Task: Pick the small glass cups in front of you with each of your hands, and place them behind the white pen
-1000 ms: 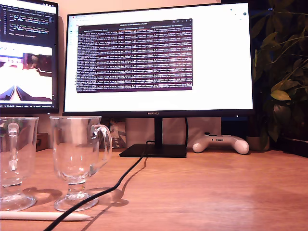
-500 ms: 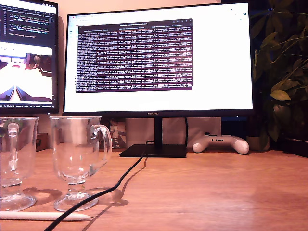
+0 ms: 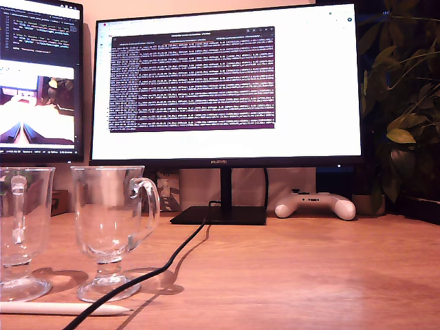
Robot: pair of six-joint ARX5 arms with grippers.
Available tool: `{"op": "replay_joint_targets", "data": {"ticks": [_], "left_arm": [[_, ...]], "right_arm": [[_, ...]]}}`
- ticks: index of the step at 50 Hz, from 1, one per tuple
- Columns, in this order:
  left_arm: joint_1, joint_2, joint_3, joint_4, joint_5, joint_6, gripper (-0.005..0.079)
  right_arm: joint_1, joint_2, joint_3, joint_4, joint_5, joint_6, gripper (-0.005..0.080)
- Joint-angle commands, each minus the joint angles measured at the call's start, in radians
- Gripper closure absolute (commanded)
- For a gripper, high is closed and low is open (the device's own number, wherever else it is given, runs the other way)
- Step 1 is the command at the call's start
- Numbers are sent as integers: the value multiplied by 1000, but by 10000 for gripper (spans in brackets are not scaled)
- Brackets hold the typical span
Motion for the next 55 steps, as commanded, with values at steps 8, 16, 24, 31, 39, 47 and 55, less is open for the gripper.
{"op": "replay_joint_targets", "data": {"ticks": [8, 16, 24, 31, 39, 47, 55], "left_arm": [[-2, -9, -24, -16, 2, -6, 765], [-2, -9, -24, -16, 2, -6, 765], [-2, -9, -24, -16, 2, -6, 765], [-2, -9, -24, -16, 2, -6, 765], [-2, -9, -24, -16, 2, -6, 765], [-2, -9, -24, -16, 2, -6, 765], [-2, -9, -24, -17, 2, -6, 765]], "right_arm": [[0, -100, -17, -84, 41, 0, 764], [1, -100, -17, -82, 51, -34, 764], [-1, -100, -17, -87, 110, -43, 764], [-1, -100, -16, -94, 109, 18, 764], [-1, -100, -16, -94, 109, 18, 764], [-1, -100, -16, -94, 109, 18, 764], [-1, -100, -16, -94, 109, 18, 764]]}}
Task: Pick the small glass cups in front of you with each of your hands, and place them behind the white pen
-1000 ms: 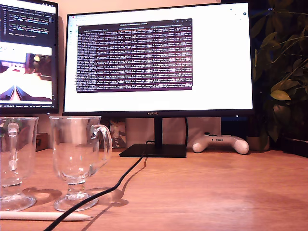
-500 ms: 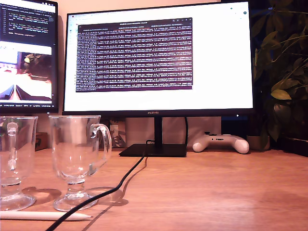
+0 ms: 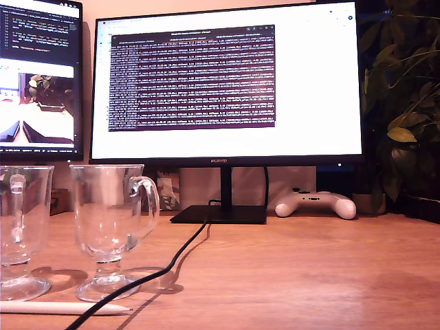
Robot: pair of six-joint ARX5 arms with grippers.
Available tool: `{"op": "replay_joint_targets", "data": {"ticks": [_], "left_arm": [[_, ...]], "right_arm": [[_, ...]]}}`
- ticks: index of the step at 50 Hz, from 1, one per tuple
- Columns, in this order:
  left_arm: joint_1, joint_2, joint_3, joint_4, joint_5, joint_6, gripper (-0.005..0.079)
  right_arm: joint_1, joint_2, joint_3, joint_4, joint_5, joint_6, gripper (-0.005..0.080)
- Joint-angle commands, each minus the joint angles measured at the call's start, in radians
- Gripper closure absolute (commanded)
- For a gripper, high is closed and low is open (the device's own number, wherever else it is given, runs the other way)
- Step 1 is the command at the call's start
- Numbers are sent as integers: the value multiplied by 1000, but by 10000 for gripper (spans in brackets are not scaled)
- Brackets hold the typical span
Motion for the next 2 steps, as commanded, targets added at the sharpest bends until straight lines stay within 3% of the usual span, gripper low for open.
{"op": "replay_joint_targets", "data": {"ticks": [1, 2], "left_arm": [[-2, -9, -24, -15, 2, -6, 765], [-2, -9, -24, -15, 2, -6, 765]], "right_arm": [[-1, -6, -16, 6, 3, 8, 764], [-1, -6, -16, 6, 3, 8, 764]]}}
